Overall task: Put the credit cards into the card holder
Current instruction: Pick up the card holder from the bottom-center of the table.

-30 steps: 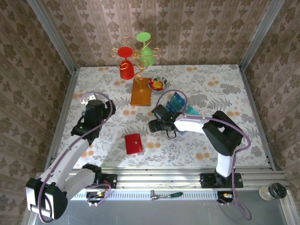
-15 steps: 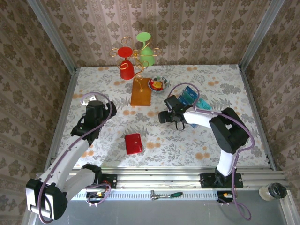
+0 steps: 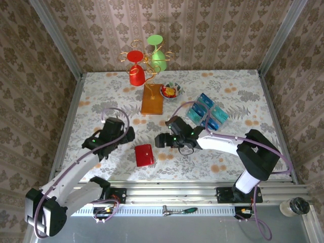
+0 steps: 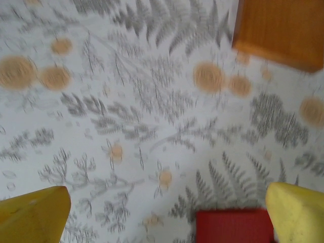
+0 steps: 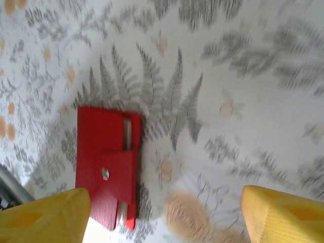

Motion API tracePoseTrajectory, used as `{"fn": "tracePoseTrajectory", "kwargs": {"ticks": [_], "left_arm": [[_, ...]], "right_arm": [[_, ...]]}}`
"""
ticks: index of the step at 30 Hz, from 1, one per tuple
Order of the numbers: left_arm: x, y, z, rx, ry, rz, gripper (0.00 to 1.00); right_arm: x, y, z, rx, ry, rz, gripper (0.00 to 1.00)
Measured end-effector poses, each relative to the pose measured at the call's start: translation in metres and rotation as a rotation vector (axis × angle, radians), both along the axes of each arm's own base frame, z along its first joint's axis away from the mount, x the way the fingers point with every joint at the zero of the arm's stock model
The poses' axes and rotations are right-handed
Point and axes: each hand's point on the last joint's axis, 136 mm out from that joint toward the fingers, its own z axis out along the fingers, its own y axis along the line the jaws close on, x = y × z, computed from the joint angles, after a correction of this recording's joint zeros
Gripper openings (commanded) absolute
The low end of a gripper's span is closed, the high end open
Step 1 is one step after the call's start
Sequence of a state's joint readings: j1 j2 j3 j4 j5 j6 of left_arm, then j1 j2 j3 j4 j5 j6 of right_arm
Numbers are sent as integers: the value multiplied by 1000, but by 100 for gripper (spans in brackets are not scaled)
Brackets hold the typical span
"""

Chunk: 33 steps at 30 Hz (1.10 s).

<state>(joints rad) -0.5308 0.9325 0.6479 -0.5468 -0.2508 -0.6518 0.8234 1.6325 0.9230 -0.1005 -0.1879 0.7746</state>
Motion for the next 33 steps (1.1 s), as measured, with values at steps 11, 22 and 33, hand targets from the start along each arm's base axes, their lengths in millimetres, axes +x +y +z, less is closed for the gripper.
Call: {"fn": "tracePoseTrajectory", "kwargs": {"ticks": [11, 22, 33], "left_arm": [[-44, -9, -54, 98, 126, -48, 100], [-43, -14, -68, 152, 149, -66, 100], [-50, -11, -86, 182, 174, -62, 100]], "right_arm": [[-35, 32, -6, 108, 109, -29, 56], [-46, 47, -33, 111, 174, -26, 53], [-45, 60, -41, 161, 196, -15, 52]]}}
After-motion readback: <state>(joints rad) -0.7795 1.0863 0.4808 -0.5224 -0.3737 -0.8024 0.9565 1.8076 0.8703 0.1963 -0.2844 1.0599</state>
